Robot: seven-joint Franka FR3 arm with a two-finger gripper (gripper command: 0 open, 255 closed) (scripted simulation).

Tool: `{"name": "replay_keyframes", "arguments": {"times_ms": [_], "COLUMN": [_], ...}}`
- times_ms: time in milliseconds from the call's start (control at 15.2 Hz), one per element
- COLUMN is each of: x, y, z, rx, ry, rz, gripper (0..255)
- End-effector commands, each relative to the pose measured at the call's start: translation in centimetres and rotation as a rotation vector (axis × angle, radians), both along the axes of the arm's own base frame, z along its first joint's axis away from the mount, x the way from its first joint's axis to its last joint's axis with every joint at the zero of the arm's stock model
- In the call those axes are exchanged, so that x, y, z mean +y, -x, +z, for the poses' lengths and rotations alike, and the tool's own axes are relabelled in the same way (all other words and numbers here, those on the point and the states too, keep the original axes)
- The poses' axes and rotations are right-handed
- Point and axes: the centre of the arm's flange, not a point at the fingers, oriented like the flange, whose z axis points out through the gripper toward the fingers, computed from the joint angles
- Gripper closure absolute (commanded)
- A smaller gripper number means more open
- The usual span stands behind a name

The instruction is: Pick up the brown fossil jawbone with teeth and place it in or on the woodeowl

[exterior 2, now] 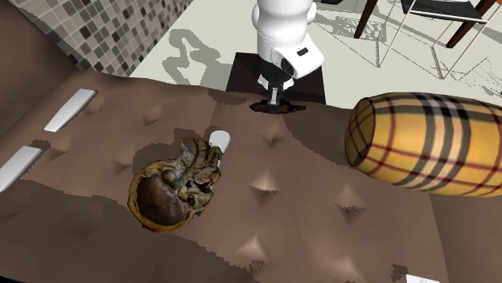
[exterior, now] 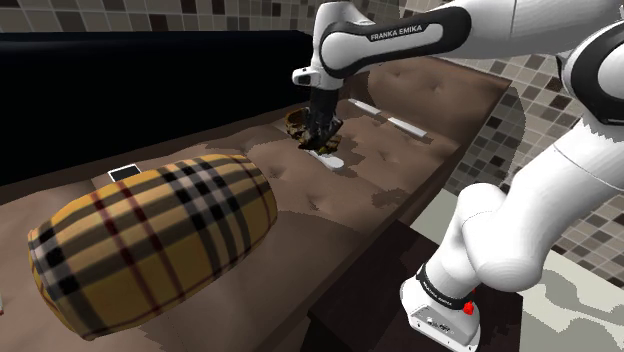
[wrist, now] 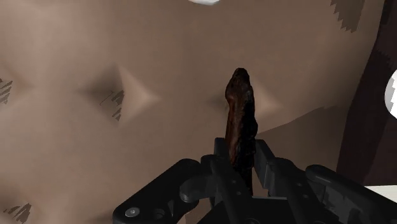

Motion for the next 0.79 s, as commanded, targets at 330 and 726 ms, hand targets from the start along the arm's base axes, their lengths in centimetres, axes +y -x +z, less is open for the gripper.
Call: {"name": "replay_keyframes", "arguments": {"times_ms": [330, 726], "x": [-5.3, -11.7], "y": [-4.0, -8.8], "z": [0.9, 0.7], "rx": [0.000, 0.000], "ry": [0.000, 0.000], "rz": [0.000, 0.000], "gripper": [255, 255]}}
